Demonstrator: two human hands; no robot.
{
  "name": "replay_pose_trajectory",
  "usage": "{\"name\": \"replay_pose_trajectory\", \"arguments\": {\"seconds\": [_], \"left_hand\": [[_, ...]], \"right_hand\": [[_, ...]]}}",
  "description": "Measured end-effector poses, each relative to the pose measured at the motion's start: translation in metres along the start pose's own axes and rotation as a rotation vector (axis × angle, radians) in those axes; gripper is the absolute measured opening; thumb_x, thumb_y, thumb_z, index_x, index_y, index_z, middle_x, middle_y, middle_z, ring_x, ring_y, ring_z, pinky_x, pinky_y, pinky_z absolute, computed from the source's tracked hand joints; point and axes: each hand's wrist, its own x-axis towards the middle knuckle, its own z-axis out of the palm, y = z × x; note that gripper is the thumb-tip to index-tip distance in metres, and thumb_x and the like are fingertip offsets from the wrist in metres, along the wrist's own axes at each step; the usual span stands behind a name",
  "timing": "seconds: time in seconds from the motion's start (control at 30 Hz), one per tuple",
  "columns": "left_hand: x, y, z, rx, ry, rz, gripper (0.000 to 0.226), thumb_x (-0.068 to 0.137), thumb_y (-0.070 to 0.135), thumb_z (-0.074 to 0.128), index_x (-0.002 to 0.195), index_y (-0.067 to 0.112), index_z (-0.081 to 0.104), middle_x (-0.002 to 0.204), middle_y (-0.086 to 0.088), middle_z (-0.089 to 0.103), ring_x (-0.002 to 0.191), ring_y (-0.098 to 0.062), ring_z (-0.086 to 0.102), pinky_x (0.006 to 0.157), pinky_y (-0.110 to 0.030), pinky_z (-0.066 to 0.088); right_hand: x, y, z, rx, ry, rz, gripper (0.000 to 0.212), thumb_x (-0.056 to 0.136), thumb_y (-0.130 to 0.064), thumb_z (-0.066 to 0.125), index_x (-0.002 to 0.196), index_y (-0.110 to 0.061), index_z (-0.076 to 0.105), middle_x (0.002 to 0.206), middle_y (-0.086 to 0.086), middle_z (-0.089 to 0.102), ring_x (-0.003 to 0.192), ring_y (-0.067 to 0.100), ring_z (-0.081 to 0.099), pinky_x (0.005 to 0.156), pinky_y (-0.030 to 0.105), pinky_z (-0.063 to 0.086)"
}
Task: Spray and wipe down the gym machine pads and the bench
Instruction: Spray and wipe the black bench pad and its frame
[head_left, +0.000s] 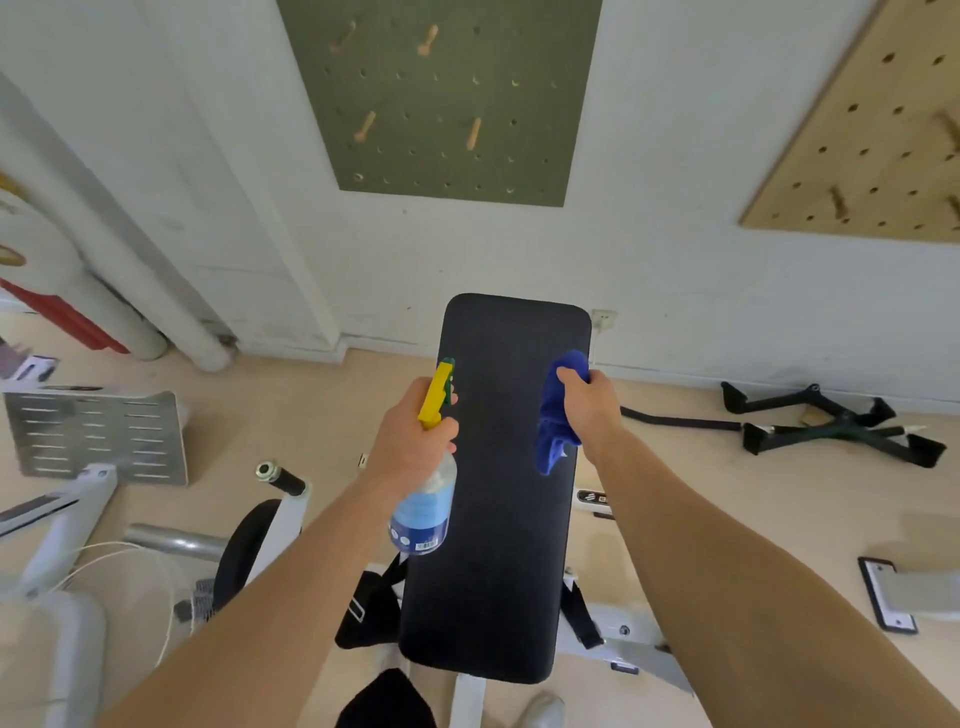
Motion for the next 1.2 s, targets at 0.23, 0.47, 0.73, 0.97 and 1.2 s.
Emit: {"name": "replay_pose_trajectory", "arguments": {"seconds": [0.23,0.47,0.73,0.97,1.2], "left_hand": [[0.066,-0.010,-0.001,0.036,-0.148,0.015,0.032,0.078,0.017,0.056,0.108,0.027,0.060,0.103,-0.006,0.070,0.074,-0.033,0.071,0.074,-0.038,0.060],[0.127,-0.038,-0.003,0.110,-0.238,-0.005,0.025,0.076,0.028,0.054,0.100,0.034,0.055,0.096,-0.007,0.069,0.075,-0.030,0.071,0.080,-0.050,0.061],[0.168,-0.081,0.029,0.194,-0.259,-0.082,0.028,0.078,0.029,0.054,0.105,0.030,0.055,0.091,-0.007,0.068,0.077,-0.031,0.070,0.082,-0.054,0.059],[0.198,-0.085,0.062,0.142,-0.258,-0.101,0.024,0.082,0.023,0.057,0.106,0.025,0.056,0.104,-0.005,0.069,0.078,-0.029,0.071,0.080,-0.047,0.062],[0.211,-0.088,0.077,0.209,-0.310,-0.101,0.021,0.085,0.028,0.057,0.106,0.026,0.055,0.105,-0.003,0.069,0.076,-0.024,0.073,0.083,-0.048,0.062]], "right_hand": [[0.039,-0.012,0.027,0.070,0.114,0.057,0.036,0.095,-0.041,0.052,0.119,-0.014,0.055,0.106,0.010,0.068,0.094,0.030,0.068,0.088,0.048,0.056],[0.082,-0.005,0.068,0.091,0.241,0.023,0.030,0.099,-0.039,0.050,0.117,-0.016,0.054,0.106,0.005,0.064,0.096,0.027,0.062,0.088,0.043,0.051],[0.127,0.025,0.088,0.176,0.289,-0.029,0.024,0.106,-0.028,0.034,0.123,-0.020,0.050,0.102,-0.004,0.055,0.100,0.019,0.051,0.089,0.031,0.035],[0.148,0.055,0.069,0.206,0.305,-0.002,0.016,0.104,-0.029,0.035,0.112,-0.027,0.049,0.094,-0.012,0.057,0.095,0.018,0.056,0.085,0.033,0.040],[0.146,0.062,0.059,0.342,0.328,-0.055,0.021,0.105,-0.029,0.034,0.118,-0.032,0.051,0.103,-0.013,0.060,0.099,0.010,0.058,0.091,0.032,0.042]]}}
